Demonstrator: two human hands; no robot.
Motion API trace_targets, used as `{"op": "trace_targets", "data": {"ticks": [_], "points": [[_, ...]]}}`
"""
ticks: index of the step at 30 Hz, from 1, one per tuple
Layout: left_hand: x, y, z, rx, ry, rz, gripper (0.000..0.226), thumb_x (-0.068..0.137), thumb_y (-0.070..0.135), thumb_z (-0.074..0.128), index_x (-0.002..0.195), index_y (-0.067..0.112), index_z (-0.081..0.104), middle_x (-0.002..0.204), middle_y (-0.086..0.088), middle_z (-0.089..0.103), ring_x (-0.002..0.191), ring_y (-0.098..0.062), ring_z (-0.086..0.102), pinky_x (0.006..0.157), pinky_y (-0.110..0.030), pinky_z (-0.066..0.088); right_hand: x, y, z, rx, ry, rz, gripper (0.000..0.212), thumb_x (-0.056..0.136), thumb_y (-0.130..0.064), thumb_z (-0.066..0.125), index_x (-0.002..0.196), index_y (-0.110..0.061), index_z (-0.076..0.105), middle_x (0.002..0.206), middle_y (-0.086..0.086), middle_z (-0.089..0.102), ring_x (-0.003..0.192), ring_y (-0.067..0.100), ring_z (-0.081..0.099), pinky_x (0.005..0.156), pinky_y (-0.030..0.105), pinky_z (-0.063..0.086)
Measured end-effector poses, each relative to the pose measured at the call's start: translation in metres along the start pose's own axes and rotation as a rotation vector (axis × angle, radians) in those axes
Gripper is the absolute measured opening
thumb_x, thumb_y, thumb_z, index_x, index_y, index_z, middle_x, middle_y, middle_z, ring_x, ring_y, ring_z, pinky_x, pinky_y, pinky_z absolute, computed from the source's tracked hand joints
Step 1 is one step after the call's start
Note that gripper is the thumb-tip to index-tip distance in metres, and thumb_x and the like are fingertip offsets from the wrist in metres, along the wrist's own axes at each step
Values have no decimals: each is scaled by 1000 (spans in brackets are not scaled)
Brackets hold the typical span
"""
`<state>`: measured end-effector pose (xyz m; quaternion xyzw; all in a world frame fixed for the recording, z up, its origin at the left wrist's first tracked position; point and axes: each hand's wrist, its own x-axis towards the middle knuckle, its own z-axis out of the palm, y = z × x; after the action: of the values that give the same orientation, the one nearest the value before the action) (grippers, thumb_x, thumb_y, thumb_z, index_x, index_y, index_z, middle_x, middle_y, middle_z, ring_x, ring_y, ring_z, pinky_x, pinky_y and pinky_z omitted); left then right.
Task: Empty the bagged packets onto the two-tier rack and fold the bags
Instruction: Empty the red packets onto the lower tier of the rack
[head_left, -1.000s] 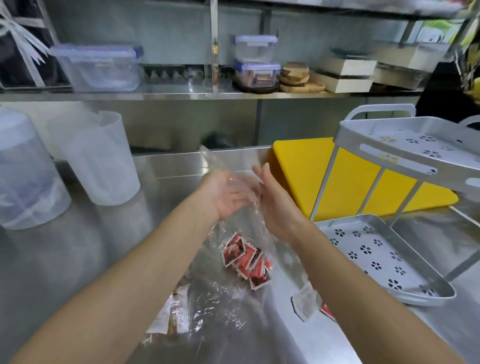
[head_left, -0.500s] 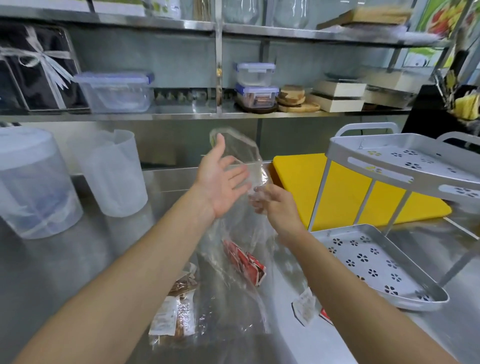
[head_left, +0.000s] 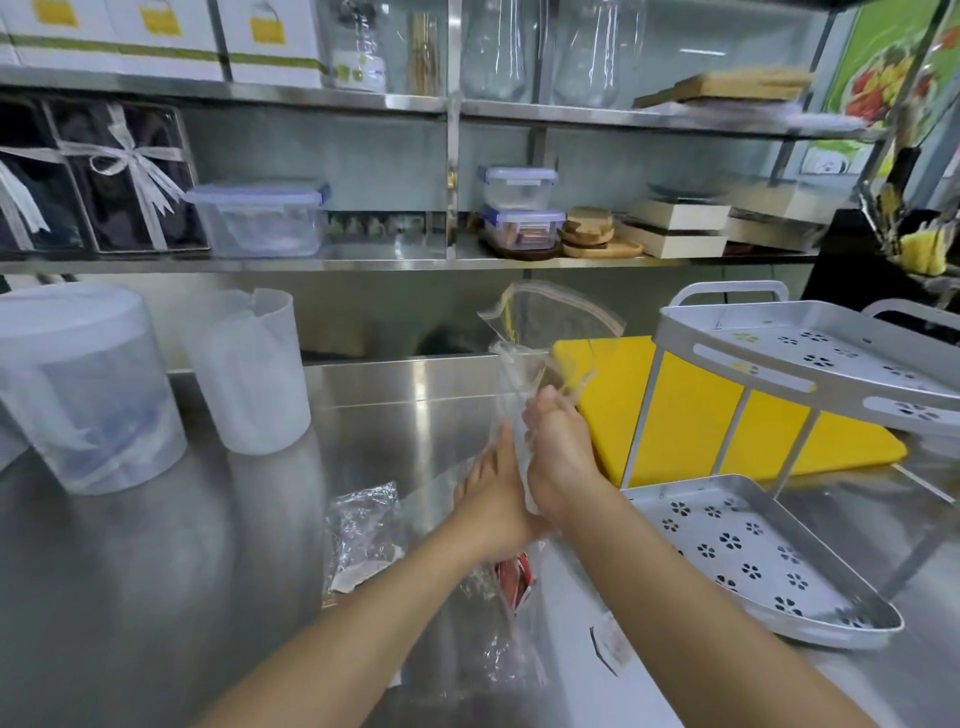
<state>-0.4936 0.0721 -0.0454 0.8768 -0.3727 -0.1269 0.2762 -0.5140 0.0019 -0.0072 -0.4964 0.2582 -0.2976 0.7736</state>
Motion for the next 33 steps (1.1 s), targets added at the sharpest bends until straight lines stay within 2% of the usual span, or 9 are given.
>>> {"op": "trace_targets", "data": {"ticks": [2,4,7,10,16,18,22,27,33], "points": [[1,-1,6,-39,108,1,94,83,36,56,146,15,-11,155,-13,19,139,-31,27,111,-44,29,-10,1,8,9,2,10,38,98,-30,37,134,-22,42,133,3,50,118,17,46,98,29,38],[4,-3,4,-249,249,-9,59,89,20,50,142,12,26,137,-18,49,120,-33,51,95,-35,44,-19,0,12,-23,-39,-34,38,95,-30,45,132,-23,46,131,2,54,117,16,50,99,31,40],[9,1,-6,-466,379,-60,21,90,10,44,102,10,62,96,-10,68,93,-28,63,74,-28,49,-26,-6,5,-193,-137,-123,49,81,-21,65,127,-21,52,123,5,60,105,15,58,89,30,48],[12,8,-27,-741,413,-25,26,92,8,42,81,21,62,74,1,63,73,-16,60,59,-17,45,-25,-6,-17,-165,-160,-165,38,75,-24,69,112,-22,63,113,-4,62,104,7,54,84,21,45],[13,24,-70,-922,370,109,23,96,7,38,91,11,60,79,-3,66,72,-11,63,56,-9,47,-2,18,-61,-29,337,142,12,88,-17,56,93,-7,60,90,8,58,77,18,52,65,29,38],[10,31,-84,-960,333,180,24,96,6,39,85,12,59,73,-1,69,65,-8,65,58,-12,48,1,22,-70,17,263,222,15,89,-20,56,97,-7,58,85,10,55,71,17,52,58,28,39],[9,38,-106,-1043,323,240,24,96,8,39,81,13,58,58,4,72,57,-7,67,59,-20,51,2,23,-81,105,50,292,44,89,-38,54,125,-15,48,130,24,51,121,36,48,78,32,40],[11,26,-106,-1226,247,221,23,95,9,41,84,11,61,64,-2,74,62,-14,70,70,-35,50,3,17,-91,365,-115,207,19,88,-25,54,84,-17,71,68,-3,73,58,9,67,51,23,52],[18,-2,-97,-1308,254,65,22,95,12,42,87,14,63,73,-2,74,75,-16,68,75,-35,51,8,10,-98,342,-9,116,14,88,-3,54,78,-13,55,60,0,67,56,13,61,58,26,45]]}}
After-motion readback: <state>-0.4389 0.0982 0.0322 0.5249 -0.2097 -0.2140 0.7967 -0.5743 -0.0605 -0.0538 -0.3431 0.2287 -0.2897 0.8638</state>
